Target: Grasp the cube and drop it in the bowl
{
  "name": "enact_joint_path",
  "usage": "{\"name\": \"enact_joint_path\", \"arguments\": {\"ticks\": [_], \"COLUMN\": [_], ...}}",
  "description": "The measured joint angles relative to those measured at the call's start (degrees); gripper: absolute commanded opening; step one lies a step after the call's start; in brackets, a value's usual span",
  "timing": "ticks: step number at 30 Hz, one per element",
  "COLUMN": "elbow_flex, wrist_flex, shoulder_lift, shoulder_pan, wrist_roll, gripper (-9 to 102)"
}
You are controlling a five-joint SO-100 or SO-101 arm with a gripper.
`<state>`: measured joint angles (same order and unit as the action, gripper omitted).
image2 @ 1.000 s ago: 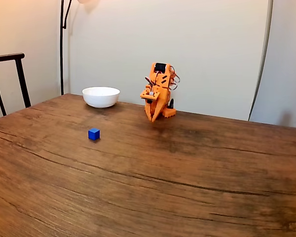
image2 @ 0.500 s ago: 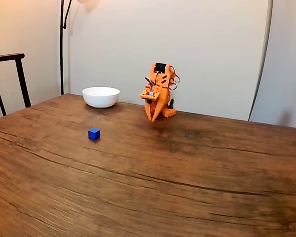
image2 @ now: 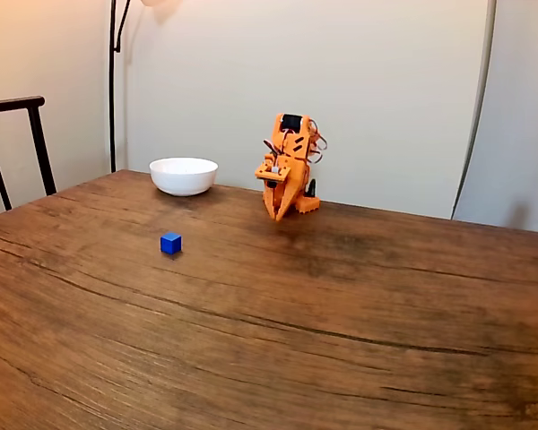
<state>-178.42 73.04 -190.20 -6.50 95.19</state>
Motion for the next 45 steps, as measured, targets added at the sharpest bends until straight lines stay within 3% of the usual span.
{"name": "enact_joint_path", "arguments": {"ticks": [37, 45], "elbow_flex": [0.0, 0.0], "wrist_flex": [0.0, -0.09], "shoulder_lift": [0.0, 0.0], "shoulder_pan": [0.0, -4.39], "wrist_roll": [0.0, -0.09], "gripper": [0, 0]}}
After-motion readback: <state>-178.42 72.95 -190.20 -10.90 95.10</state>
